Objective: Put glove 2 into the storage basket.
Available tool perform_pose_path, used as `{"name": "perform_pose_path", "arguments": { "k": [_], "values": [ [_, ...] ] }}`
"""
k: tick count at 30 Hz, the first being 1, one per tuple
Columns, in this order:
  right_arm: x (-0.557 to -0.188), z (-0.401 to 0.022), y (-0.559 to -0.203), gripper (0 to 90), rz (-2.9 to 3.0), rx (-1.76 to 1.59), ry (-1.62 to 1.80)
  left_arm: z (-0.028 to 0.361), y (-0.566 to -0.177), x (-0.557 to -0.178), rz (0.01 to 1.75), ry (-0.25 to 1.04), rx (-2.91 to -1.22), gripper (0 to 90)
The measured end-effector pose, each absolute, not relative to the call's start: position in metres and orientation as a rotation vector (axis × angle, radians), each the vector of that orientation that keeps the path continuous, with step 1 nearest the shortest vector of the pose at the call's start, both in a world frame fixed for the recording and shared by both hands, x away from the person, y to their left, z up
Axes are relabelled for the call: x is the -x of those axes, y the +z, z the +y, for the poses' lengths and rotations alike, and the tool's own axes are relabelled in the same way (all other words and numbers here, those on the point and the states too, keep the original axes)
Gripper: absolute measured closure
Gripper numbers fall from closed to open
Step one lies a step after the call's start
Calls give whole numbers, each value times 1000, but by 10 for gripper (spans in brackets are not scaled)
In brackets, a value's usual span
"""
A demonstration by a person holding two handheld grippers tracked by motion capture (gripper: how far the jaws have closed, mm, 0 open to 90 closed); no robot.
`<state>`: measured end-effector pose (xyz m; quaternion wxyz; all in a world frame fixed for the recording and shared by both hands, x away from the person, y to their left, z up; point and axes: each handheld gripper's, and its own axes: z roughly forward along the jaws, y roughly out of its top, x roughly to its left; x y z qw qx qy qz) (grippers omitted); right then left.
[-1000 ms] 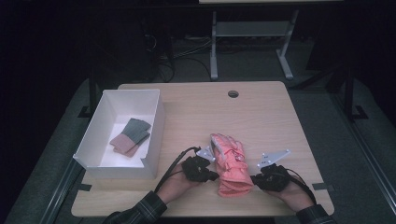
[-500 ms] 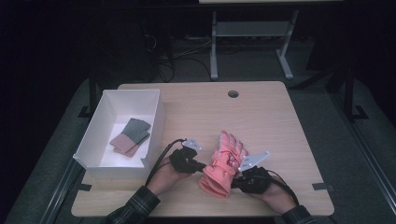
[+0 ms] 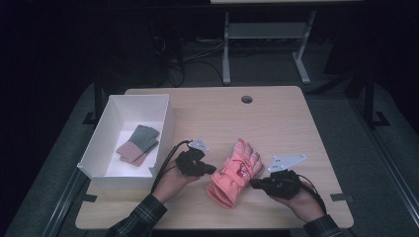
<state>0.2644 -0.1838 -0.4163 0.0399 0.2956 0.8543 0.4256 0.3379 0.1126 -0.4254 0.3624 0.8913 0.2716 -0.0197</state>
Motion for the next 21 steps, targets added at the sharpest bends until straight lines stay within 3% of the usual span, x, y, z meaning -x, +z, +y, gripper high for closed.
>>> {"name": "perform_pose_path", "arguments": {
  "k": [6, 21],
  "values": [
    [-282, -186, -410, 900, 2518, -944, 1334, 113, -421, -342, 701, -50, -2283, 877],
    [-293, -162, -438, 900, 2551, -995, 1213, 113, -417, -341, 712, -38, -2260, 853]
  ]
}}
